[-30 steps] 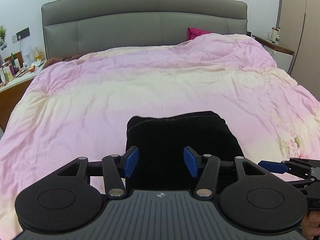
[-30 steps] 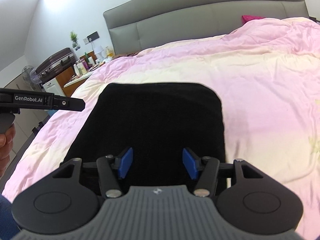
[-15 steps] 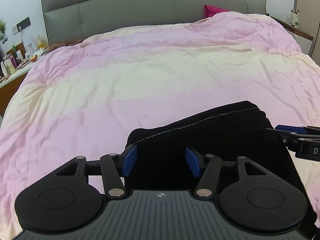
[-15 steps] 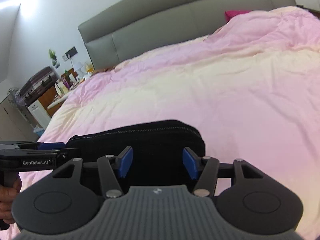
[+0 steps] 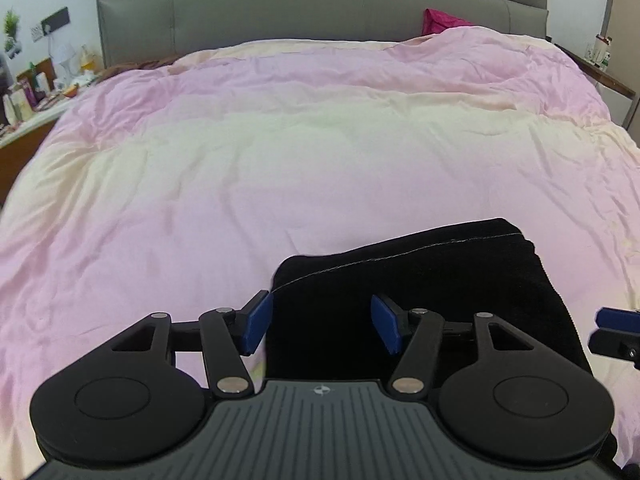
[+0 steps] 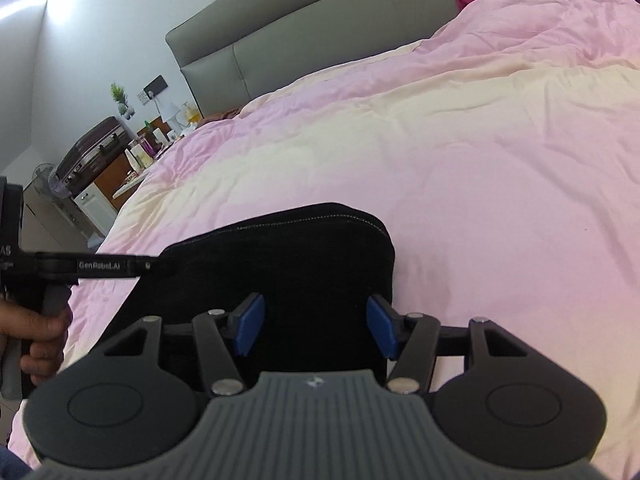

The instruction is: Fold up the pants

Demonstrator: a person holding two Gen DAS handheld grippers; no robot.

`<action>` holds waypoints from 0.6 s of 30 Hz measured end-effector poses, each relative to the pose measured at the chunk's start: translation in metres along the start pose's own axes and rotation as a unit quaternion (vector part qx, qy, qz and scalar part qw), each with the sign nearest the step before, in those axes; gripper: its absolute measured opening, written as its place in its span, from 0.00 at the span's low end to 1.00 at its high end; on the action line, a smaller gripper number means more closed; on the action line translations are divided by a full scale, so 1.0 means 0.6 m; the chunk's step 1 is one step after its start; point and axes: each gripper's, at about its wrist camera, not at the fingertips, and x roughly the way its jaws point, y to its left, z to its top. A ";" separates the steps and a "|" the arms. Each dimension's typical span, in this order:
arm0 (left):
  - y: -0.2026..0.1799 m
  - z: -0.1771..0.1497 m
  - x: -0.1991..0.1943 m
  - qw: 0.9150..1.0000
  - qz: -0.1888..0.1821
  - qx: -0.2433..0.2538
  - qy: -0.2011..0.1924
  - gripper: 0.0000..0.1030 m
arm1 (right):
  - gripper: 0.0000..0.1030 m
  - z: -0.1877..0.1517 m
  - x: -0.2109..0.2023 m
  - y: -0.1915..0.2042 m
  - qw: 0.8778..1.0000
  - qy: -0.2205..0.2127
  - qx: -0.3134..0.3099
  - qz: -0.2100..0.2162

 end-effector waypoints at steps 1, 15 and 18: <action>0.004 -0.008 -0.019 1.000 0.007 0.002 -0.004 0.73 | 0.62 -0.008 -0.014 0.006 1.000 0.009 -0.007 -0.002; 0.021 -0.132 -0.128 0.999 0.015 0.044 -0.006 0.75 | 0.34 -0.181 -0.107 0.161 0.914 0.017 -0.400 -0.060; 0.007 -0.138 -0.114 0.998 0.011 0.055 0.003 0.76 | 0.27 -0.220 -0.087 0.179 0.866 0.016 -0.485 -0.121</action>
